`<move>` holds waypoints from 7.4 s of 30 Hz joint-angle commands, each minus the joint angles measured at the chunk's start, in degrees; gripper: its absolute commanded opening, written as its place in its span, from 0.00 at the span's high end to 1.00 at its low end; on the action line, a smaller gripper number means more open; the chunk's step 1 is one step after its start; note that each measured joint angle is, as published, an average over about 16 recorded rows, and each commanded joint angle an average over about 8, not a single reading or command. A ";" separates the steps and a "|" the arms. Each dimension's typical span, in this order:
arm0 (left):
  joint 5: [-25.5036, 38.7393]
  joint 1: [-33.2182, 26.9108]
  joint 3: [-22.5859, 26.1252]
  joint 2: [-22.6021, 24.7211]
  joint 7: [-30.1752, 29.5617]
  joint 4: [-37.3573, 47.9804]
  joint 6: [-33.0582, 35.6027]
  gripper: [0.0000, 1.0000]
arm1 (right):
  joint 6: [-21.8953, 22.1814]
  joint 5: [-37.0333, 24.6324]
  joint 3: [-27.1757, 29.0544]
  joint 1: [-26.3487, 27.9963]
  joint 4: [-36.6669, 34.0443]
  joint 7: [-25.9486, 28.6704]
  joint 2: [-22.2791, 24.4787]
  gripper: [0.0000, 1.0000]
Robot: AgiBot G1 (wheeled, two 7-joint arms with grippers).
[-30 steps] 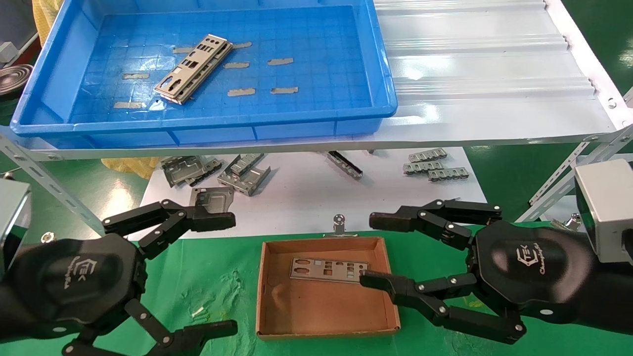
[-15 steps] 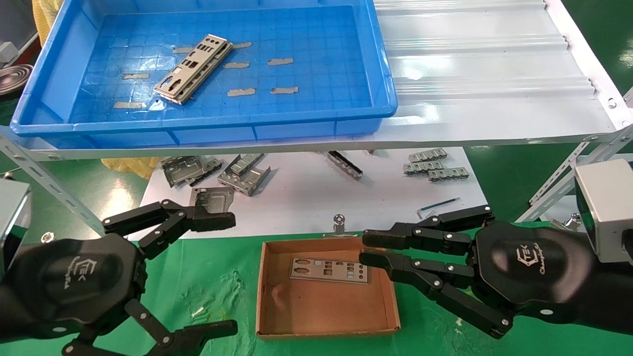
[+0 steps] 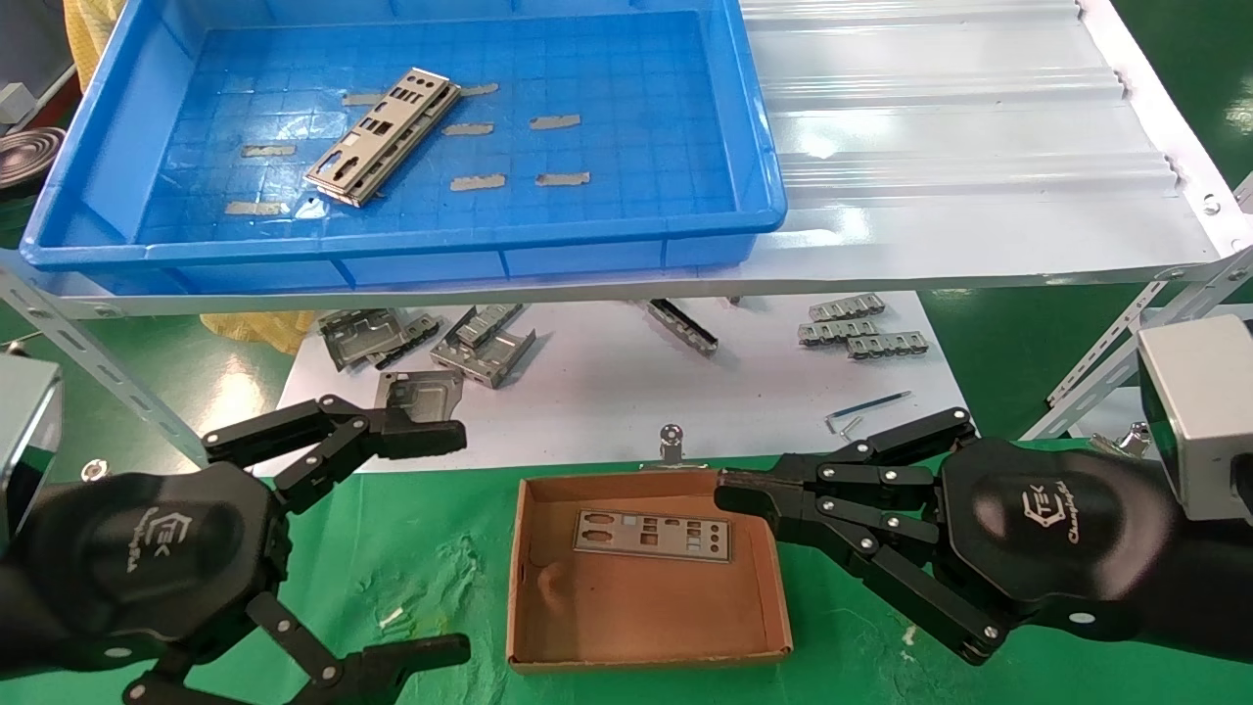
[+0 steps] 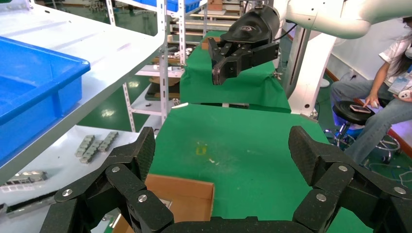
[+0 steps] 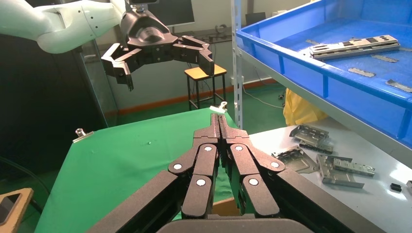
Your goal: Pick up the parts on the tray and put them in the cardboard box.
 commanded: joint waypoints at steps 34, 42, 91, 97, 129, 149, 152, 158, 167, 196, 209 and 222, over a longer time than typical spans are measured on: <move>30.32 -48.52 12.47 27.87 10.73 62.68 -19.54 0.00 | 0.00 0.00 0.00 0.00 0.00 0.00 0.00 1.00; 31.28 -50.00 12.95 29.47 12.13 68.49 -23.07 0.00 | 0.00 0.00 0.00 0.00 0.00 0.00 0.00 1.00; 31.65 -49.43 13.17 32.32 8.93 73.57 -34.45 1.00 | 0.00 0.00 0.00 0.00 0.00 0.00 0.00 0.00; 31.91 -49.35 13.34 32.47 8.55 73.47 -33.83 1.00 | 0.00 0.00 -0.01 0.00 0.00 0.00 0.00 0.00; 31.56 -49.61 13.09 32.06 8.97 72.56 -32.75 0.32 | 0.00 0.00 -0.01 0.00 0.00 0.00 0.00 0.00; 31.06 -49.81 12.74 31.70 9.41 72.64 -32.49 0.00 | 0.00 0.00 -0.01 0.00 0.00 0.00 0.00 0.00; 31.07 -49.88 12.75 31.56 9.61 72.54 -32.12 0.00 | 0.00 0.00 -0.01 0.00 0.00 0.00 0.00 0.00; 31.51 -50.10 13.05 31.25 10.51 72.19 -31.13 0.00 | 0.00 0.00 -0.01 0.00 0.00 0.00 0.00 0.00; 32.10 -50.20 13.46 31.07 11.27 72.28 -29.56 0.00 | 0.00 0.00 -0.01 0.00 0.00 0.00 0.00 0.00; 32.11 -49.57 13.47 31.97 10.85 73.13 -30.20 1.00 | 0.00 0.01 -0.01 0.00 0.00 0.00 0.00 0.00; 31.81 -49.43 13.26 32.22 11.12 72.83 -30.57 1.00 | 0.00 0.01 -0.01 0.00 0.00 0.00 0.00 0.00; 31.25 -49.86 12.87 31.90 11.54 72.45 -29.20 1.00 | 0.00 0.01 -0.01 0.00 0.00 0.00 0.00 0.00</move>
